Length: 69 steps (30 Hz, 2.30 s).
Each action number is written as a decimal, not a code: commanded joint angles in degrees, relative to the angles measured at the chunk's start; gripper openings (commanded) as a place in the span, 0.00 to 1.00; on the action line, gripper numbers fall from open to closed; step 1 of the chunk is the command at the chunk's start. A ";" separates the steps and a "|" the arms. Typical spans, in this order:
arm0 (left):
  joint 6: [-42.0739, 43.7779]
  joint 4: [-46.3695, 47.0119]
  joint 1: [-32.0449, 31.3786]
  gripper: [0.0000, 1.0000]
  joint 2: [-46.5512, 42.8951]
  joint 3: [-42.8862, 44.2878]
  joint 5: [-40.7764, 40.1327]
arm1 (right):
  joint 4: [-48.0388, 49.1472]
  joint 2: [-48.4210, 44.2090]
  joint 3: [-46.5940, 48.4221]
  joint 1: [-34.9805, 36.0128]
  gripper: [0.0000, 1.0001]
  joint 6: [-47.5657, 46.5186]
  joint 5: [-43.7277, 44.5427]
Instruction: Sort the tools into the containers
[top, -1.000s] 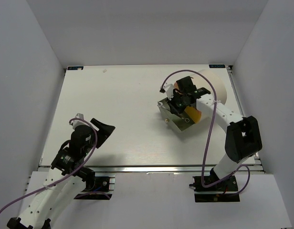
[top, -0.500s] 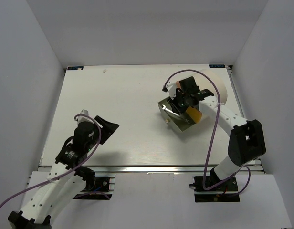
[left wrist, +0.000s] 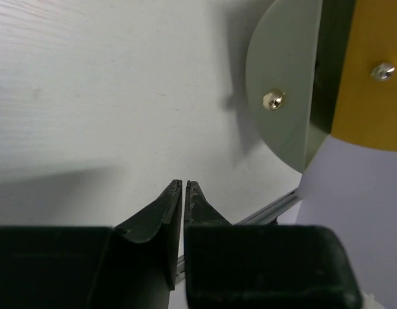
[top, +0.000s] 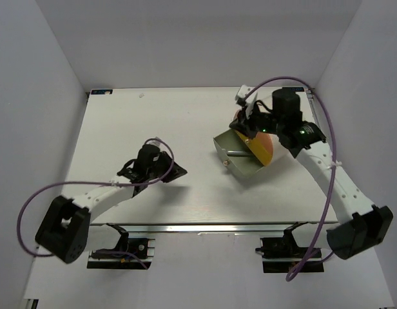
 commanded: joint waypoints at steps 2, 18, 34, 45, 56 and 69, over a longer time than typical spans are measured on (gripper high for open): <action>2.90 10.60 -5.12 0.22 11.11 7.46 6.03 | 15.73 -2.24 1.74 -6.48 0.23 14.36 10.27; 5.45 23.62 -9.08 0.51 38.45 23.37 17.54 | -0.79 18.24 21.09 -36.57 0.82 22.20 0.02; 3.61 24.41 -10.49 0.51 57.87 47.18 22.20 | -9.23 24.93 16.43 -38.33 0.29 18.59 -15.09; 1.32 24.06 -10.84 0.50 63.78 56.09 22.03 | -9.76 24.40 15.38 -38.77 0.34 17.89 -14.75; 4.57 20.37 -7.59 0.62 45.80 36.76 12.10 | -9.32 23.52 24.23 -45.27 0.89 16.49 -6.84; 12.22 14.30 -3.19 0.70 30.90 26.80 11.38 | -7.91 17.37 26.72 -45.54 0.89 7.34 -1.48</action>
